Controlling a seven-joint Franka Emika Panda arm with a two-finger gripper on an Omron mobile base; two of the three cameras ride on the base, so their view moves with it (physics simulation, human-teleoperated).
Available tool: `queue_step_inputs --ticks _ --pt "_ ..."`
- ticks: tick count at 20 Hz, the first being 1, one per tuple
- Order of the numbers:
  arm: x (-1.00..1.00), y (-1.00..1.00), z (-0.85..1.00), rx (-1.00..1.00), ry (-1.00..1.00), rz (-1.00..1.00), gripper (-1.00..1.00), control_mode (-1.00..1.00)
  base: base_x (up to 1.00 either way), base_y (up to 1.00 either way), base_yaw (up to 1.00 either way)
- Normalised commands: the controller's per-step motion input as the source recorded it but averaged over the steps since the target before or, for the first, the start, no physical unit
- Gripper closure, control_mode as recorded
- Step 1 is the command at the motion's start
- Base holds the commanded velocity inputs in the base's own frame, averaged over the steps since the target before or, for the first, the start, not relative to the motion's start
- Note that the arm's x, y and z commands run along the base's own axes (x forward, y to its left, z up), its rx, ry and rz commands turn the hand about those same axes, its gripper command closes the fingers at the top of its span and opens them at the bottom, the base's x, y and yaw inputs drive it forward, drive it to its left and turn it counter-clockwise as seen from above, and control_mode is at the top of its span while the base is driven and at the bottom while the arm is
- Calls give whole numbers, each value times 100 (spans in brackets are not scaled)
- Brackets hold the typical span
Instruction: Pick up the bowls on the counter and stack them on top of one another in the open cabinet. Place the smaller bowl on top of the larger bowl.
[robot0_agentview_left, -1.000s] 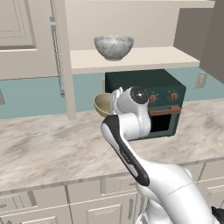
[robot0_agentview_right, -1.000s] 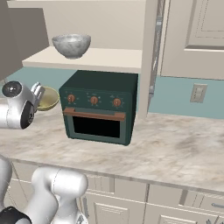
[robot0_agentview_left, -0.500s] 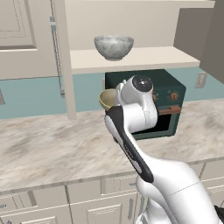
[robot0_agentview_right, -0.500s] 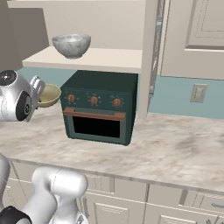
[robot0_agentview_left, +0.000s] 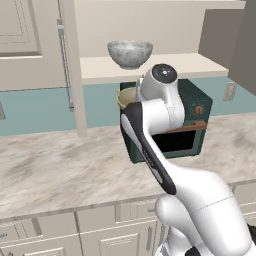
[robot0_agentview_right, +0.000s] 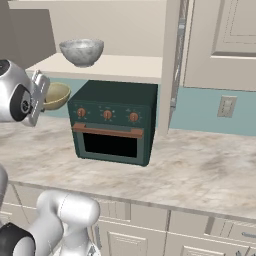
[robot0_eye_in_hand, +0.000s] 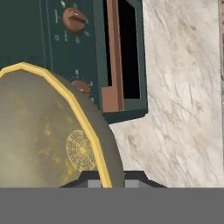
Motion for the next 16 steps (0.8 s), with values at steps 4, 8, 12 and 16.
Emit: queue_step_inputs --ticks 4,8,12,16 --pt "-10 -19 49 -7 -1 1 100 -100 0 0 0" --pt "-2 -18 43 -6 0 2 100 -100 0 0 0" --pt "6 -15 40 -6 0 3 100 -100 0 0 0" --pt "11 -13 39 -5 0 4 100 -100 0 0 0"
